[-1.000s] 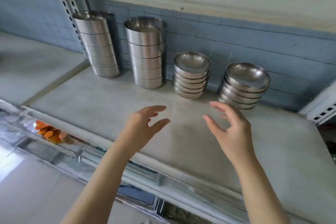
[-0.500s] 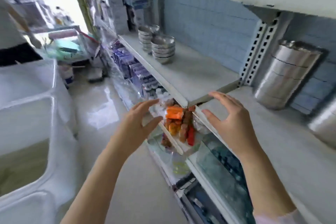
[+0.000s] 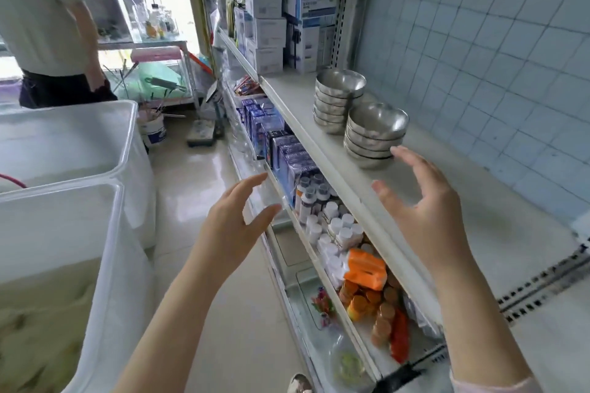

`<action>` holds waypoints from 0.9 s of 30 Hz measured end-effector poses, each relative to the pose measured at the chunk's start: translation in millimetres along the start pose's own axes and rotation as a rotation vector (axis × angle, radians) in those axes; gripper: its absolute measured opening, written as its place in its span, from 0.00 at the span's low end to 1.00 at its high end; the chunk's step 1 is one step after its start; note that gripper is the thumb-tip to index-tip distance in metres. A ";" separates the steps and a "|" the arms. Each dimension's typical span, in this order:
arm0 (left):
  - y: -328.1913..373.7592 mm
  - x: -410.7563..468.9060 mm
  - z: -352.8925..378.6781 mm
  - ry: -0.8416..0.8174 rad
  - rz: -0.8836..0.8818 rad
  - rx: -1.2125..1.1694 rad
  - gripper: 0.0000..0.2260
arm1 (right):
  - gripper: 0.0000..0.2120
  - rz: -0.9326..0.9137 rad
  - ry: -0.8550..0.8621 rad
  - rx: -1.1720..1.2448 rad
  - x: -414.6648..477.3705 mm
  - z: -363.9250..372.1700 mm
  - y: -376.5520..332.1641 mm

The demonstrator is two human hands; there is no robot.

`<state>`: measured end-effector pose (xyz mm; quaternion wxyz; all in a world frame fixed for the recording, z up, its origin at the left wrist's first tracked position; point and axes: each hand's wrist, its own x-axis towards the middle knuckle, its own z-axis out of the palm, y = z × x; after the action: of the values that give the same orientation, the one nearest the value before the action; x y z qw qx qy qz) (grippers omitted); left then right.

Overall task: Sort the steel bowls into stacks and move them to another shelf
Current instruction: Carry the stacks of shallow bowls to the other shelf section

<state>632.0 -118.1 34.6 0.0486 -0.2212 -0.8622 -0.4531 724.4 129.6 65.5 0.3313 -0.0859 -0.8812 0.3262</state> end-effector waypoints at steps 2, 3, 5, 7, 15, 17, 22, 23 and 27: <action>-13.8 40.8 4.9 -0.011 -0.024 -0.033 0.28 | 0.24 0.002 0.032 0.003 43.6 12.3 9.0; -20.8 59.5 7.8 -0.014 -0.036 -0.048 0.28 | 0.24 -0.006 0.054 -0.001 64.5 18.8 12.6; -34.0 94.8 14.3 -0.024 -0.029 -0.058 0.27 | 0.23 -0.015 0.086 -0.022 102.5 31.6 18.0; -43.4 127.5 20.8 -0.050 -0.004 -0.064 0.28 | 0.23 -0.024 0.091 -0.059 133.9 42.4 22.0; -63.8 284.2 77.9 -0.408 0.056 -0.179 0.48 | 0.24 0.038 0.098 -0.212 211.2 75.9 30.8; -75.0 326.9 103.2 -0.533 0.092 -0.219 0.54 | 0.24 0.069 0.145 -0.260 221.8 85.5 30.8; -101.9 412.4 149.5 -0.837 0.205 -0.377 0.57 | 0.26 0.194 0.279 -0.410 240.4 118.0 25.2; -105.2 422.5 152.9 -0.887 0.223 -0.423 0.54 | 0.26 0.219 0.297 -0.444 243.0 126.0 23.1; -112.7 449.4 157.5 -0.979 0.297 -0.498 0.43 | 0.28 0.337 0.375 -0.486 248.8 158.4 10.5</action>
<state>199.1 104.6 -15.4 -0.3471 -0.5290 -0.6110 -0.4758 431.8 147.1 100.2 0.3987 -0.3649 -0.8304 0.1355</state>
